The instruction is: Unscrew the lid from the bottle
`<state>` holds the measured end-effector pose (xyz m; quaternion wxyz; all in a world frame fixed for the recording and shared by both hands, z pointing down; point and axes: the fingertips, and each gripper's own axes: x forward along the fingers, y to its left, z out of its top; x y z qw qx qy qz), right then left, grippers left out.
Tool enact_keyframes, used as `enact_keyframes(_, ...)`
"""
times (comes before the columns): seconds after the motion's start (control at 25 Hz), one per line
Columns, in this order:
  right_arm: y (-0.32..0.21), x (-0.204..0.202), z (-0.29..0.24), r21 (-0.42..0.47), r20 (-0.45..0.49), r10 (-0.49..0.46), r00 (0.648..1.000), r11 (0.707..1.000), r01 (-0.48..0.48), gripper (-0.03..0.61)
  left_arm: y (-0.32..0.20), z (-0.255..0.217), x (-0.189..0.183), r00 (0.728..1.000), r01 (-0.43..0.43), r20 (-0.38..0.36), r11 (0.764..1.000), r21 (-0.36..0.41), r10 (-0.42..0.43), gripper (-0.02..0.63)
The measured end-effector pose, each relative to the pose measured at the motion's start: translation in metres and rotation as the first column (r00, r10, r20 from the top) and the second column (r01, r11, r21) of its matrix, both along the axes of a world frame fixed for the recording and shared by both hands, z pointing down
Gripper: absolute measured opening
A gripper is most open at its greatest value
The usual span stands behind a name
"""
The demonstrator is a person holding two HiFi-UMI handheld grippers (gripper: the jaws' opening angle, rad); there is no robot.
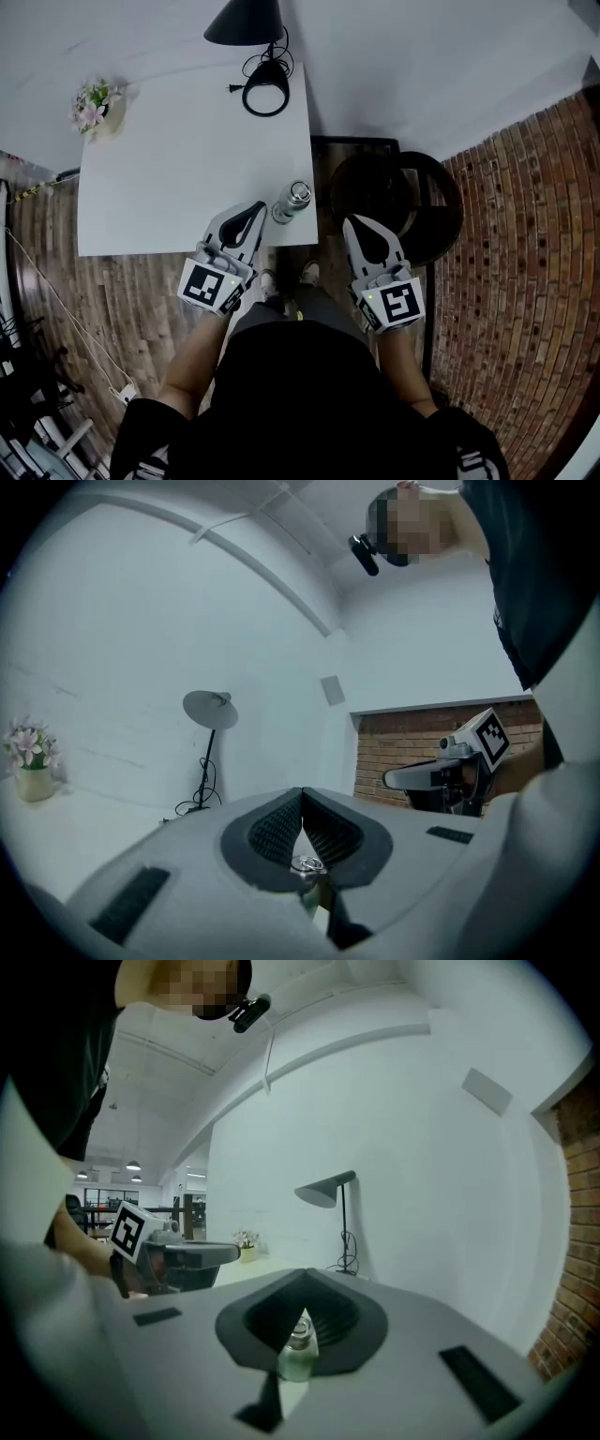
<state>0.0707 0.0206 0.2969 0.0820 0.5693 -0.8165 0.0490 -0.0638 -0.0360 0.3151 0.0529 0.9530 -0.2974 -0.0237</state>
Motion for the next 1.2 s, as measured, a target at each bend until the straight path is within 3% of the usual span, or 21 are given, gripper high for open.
enact_keyframes(0.4, -0.041, 0.025, 0.013, -0.001, 0.057, -0.119, 0.991, 0.993, 0.119, 0.014, -0.023, -0.008, 0.001, 0.991, 0.117, 0.069, 0.993, -0.002, -0.117, 0.021)
enact_keyframes(0.64, -0.053, 0.008, 0.039, -0.021, 0.042, -0.236, 0.971, 0.971, 0.237, 0.016, -0.023, 0.018, 0.004, 0.988, 0.133, 0.090, 0.987, -0.085, -0.125, 0.023)
enact_keyframes(0.76, -0.052, 0.003, 0.058, -0.073, 0.032, -0.276, 0.961, 0.958, 0.278, 0.060, -0.022, 0.032, 0.009, 0.993, 0.089, 0.083, 0.992, -0.091, -0.082, 0.023)
enact_keyframes(0.88, -0.054, -0.002, 0.080, -0.153, 0.013, -0.317, 0.948, 0.937, 0.315, 0.152, -0.021, 0.045, 0.022, 0.996, 0.004, 0.089, 0.995, -0.099, 0.005, 0.025)
enact_keyframes(0.92, -0.056, -0.004, 0.086, -0.164, 0.006, -0.333, 0.943, 0.930, 0.329, 0.191, -0.021, 0.050, 0.028, 0.996, -0.025, 0.088, 0.993, -0.114, 0.035, 0.041)
enact_keyframes(1.0, -0.058, -0.007, 0.100, -0.176, -0.005, -0.359, 0.933, 0.919, 0.352, 0.225, -0.021, 0.062, 0.038, 0.993, -0.073, 0.085, 0.988, -0.135, 0.085, 0.135)
enact_keyframes(1.2, -0.062, -0.022, 0.134, -0.195, -0.004, -0.421, 0.907, 0.890, 0.413, 0.273, -0.026, 0.089, 0.054, 0.980, -0.156, 0.102, 0.979, -0.133, 0.170, 0.206)
